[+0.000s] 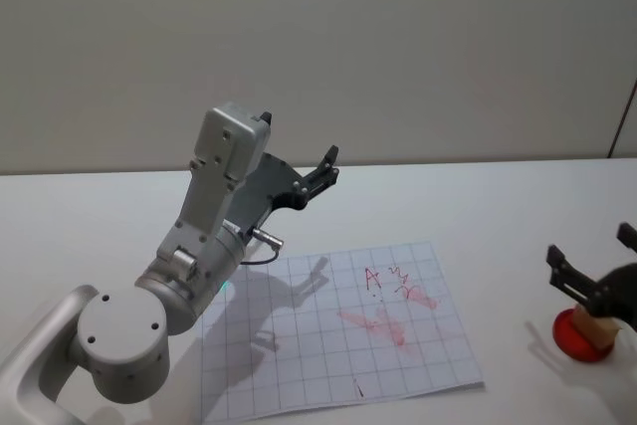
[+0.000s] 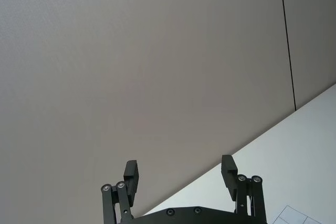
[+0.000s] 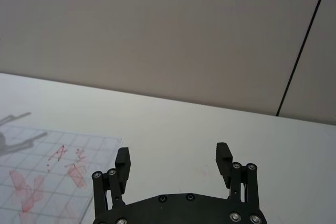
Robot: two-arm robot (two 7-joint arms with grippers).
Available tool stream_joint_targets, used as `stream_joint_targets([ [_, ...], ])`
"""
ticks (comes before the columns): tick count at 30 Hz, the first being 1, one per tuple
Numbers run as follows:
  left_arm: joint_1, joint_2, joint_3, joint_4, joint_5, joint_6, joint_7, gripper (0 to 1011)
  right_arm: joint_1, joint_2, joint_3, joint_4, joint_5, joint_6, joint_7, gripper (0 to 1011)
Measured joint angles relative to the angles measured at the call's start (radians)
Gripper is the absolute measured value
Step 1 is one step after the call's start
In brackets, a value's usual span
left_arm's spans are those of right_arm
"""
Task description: Use the one hand to pick up the stamp and affix it onto the A4 paper.
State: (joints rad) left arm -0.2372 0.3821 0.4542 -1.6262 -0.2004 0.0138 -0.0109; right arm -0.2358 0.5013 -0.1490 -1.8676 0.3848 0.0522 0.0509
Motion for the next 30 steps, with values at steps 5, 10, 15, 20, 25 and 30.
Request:
stream_joint_targets([
  [5, 0.000, 0.000, 0.000, 0.000, 0.000, 0.000, 0.000, 1001, -0.034, 0.025, 0.012, -0.012, -0.009, 0.011, -0.015, 1001],
  [10, 0.000, 0.000, 0.000, 0.000, 0.000, 0.000, 0.000, 1001, -0.061, 0.046, 0.023, -0.020, -0.018, 0.028, -0.023, 1001],
  [15, 0.000, 0.000, 0.000, 0.000, 0.000, 0.000, 0.000, 1001, -0.081, 0.062, 0.032, -0.022, -0.022, 0.050, -0.024, 1001],
  [20, 0.000, 0.000, 0.000, 0.000, 0.000, 0.000, 0.000, 1001, -0.093, 0.070, 0.037, -0.018, -0.022, 0.066, -0.020, 1001],
  [25, 0.000, 0.000, 0.000, 0.000, 0.000, 0.000, 0.000, 1001, -0.105, 0.077, 0.042, -0.005, -0.020, 0.083, -0.014, 1001],
  [30, 0.000, 0.000, 0.000, 0.000, 0.000, 0.000, 0.000, 1001, -0.106, 0.076, 0.043, 0.014, -0.020, 0.096, -0.001, 1001],
])
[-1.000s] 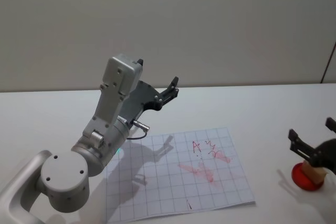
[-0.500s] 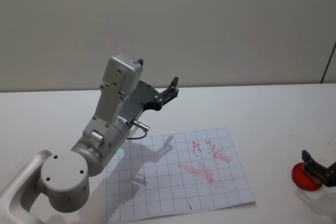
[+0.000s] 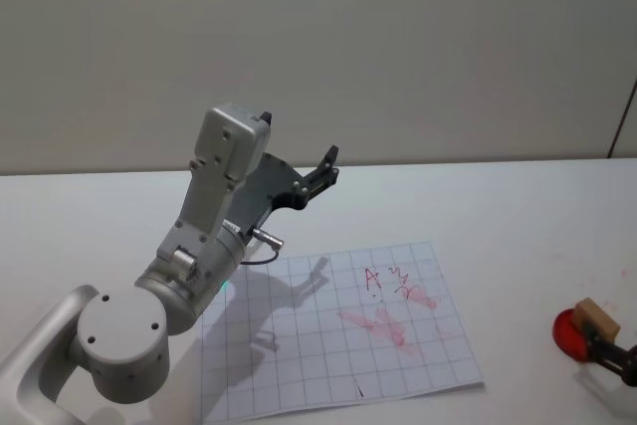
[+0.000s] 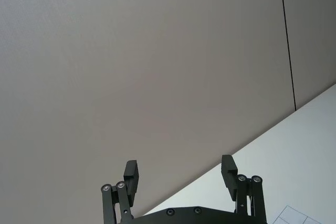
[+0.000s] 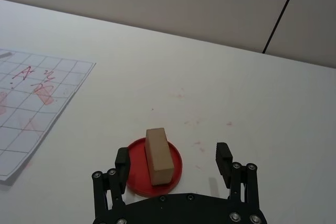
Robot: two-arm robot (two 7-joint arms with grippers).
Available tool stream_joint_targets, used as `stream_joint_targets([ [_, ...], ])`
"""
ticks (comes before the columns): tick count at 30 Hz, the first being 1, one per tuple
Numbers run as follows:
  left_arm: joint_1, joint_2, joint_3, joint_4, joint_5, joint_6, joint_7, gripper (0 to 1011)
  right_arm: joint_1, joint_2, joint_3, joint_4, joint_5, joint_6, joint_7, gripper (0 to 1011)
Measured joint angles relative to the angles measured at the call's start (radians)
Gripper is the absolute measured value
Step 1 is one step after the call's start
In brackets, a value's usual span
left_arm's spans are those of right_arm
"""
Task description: Use the one hand to pick up the stamp and affix it onto the A4 paper.
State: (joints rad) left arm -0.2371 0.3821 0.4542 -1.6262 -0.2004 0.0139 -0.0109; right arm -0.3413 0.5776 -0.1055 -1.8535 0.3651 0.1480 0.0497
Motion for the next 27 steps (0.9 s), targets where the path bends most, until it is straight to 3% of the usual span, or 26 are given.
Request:
stream_joint_targets([
  [16, 0.000, 0.000, 0.000, 0.000, 0.000, 0.000, 0.000, 1001, 0.064, -0.037, -0.018, 0.068, -0.035, 0.024, 0.054, 995],
  [23, 0.000, 0.000, 0.000, 0.000, 0.000, 0.000, 0.000, 1001, 0.078, -0.045, -0.022, 0.081, -0.043, 0.027, 0.064, 841],
  [27, 0.000, 0.000, 0.000, 0.000, 0.000, 0.000, 0.000, 1001, 0.083, -0.048, -0.024, 0.086, -0.047, 0.028, 0.068, 704],
])
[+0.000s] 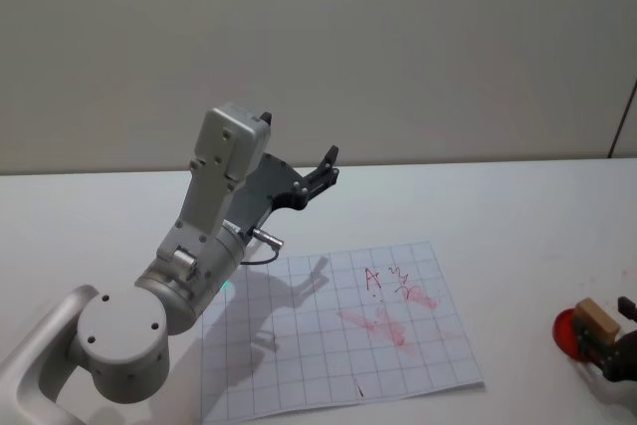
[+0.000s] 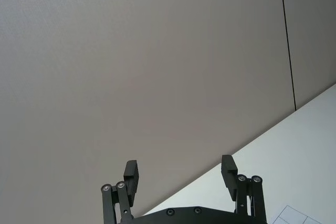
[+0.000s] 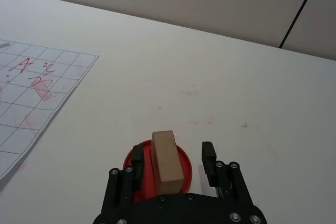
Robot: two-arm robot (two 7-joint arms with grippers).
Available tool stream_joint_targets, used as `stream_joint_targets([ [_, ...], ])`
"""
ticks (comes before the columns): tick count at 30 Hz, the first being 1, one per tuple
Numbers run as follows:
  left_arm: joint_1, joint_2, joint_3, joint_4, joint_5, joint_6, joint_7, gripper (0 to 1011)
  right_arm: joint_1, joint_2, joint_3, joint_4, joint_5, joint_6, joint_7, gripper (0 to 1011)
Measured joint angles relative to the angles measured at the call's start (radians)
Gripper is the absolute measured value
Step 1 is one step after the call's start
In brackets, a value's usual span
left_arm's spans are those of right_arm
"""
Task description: Use the one hand to pick up the stamp and affix it onto the A4 paper.
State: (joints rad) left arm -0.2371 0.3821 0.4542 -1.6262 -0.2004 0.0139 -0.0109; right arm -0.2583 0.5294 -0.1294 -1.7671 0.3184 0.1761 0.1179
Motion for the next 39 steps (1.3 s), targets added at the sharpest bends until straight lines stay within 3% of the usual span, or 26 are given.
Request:
stream_joint_targets([
  [16, 0.000, 0.000, 0.000, 0.000, 0.000, 0.000, 0.000, 1001, 0.011, -0.007, -0.003, 0.010, -0.006, 0.002, 0.009, 223],
  [28, 0.000, 0.000, 0.000, 0.000, 0.000, 0.000, 0.000, 1001, 0.027, -0.016, -0.004, 0.010, -0.005, -0.021, 0.032, 220],
  [39, 0.000, 0.000, 0.000, 0.000, 0.000, 0.000, 0.000, 1001, 0.092, -0.061, -0.024, -0.002, 0.011, -0.081, 0.106, 220],
])
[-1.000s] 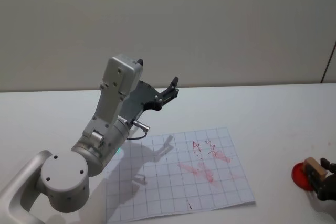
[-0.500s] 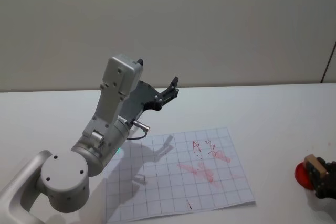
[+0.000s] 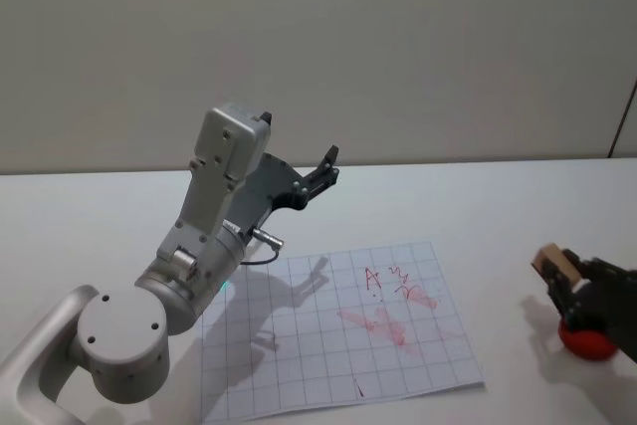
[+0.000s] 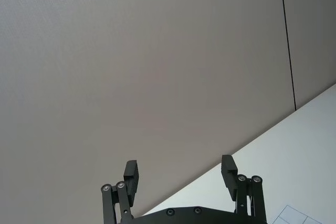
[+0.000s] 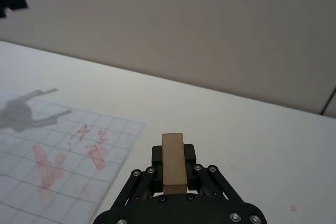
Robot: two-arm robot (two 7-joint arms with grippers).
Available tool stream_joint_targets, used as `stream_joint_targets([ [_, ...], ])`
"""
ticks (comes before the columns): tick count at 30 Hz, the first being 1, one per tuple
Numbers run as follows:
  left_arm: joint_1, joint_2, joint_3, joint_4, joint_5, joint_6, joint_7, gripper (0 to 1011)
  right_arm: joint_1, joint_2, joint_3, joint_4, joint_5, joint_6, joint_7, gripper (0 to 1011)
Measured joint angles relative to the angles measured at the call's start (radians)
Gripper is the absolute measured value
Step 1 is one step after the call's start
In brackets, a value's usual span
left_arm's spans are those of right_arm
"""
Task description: Use the one hand to pick up the stamp and affix it onto the A4 paper.
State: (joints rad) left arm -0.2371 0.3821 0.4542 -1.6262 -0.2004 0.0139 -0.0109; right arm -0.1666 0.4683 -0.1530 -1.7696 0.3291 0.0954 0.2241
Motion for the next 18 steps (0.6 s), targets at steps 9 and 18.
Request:
stream_joint_targets([
  [9, 0.000, 0.000, 0.000, 0.000, 0.000, 0.000, 0.000, 1001, 0.072, -0.061, -0.036, 0.021, 0.004, -0.023, 0.097, 220],
  [18, 0.000, 0.000, 0.000, 0.000, 0.000, 0.000, 0.000, 1001, 0.135, -0.120, -0.083, 0.090, -0.027, -0.020, 0.200, 220],
])
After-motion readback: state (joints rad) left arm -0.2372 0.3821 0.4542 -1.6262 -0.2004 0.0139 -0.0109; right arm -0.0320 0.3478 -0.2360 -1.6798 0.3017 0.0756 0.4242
